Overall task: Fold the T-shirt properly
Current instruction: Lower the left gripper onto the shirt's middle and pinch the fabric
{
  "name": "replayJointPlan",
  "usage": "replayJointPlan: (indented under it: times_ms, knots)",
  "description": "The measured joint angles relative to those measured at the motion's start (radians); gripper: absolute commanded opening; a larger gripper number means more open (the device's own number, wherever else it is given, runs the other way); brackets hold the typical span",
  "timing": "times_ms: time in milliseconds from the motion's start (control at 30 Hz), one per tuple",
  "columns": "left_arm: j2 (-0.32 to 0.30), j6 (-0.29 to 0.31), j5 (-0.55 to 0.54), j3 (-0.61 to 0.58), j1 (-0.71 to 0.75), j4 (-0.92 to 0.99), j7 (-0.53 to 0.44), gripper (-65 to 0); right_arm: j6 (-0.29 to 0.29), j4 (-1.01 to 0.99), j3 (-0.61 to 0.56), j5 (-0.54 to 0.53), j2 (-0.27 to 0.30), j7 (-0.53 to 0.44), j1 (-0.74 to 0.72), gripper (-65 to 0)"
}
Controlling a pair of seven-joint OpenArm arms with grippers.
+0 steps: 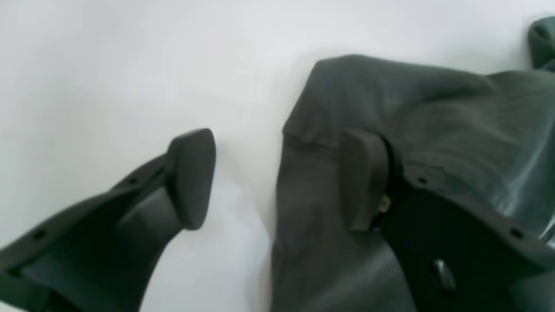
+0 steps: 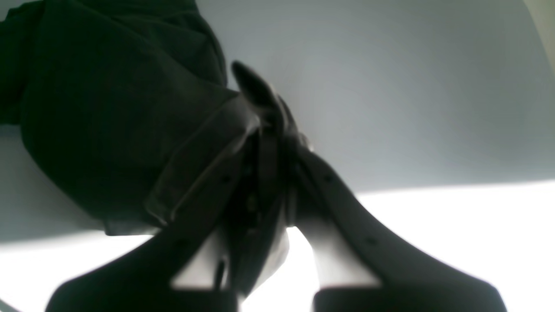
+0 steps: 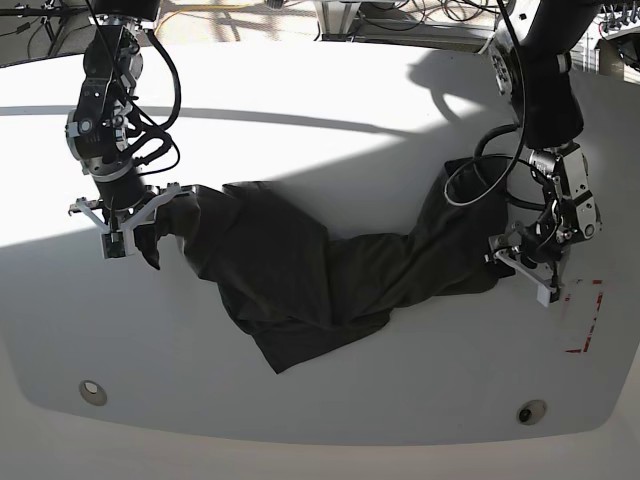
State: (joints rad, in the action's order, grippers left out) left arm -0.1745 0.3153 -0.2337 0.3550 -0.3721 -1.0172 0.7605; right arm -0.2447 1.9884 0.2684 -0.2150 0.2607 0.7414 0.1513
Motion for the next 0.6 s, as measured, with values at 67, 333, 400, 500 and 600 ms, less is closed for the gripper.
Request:
replayJointPlan:
  times_ms: [67,333,400,500,600]
  knots:
    - [0.01,0.0,0.0,0.0,-0.013,0.023,-0.011,-23.5,0.0,0.0,0.0,0.001,0.0,0.0,0.0,-63.6]
    - [0.049,0.102,-0.016,-0.048,-0.029,0.073,-0.053,-24.3,0.0,0.0,0.0,0.0,0.0,0.0,0.0,-63.6]
    - [0.058,0.122,-0.02,-0.08,-0.027,0.073,-0.053,-26.1,0.0,0.0,0.001,0.0,0.0,0.0,0.0,-63.6]
    - [0.064,0.144,-0.023,-0.125,-0.021,0.069,-0.046,-39.4,0.0,0.0,0.001,0.001,0.0,0.0,0.0,-63.6]
    - [0.069,0.162,-0.039,-0.151,-0.008,0.062,-0.043,-57.5,0.0,0.0,0.003,0.001,0.0,0.0,0.0,-63.6]
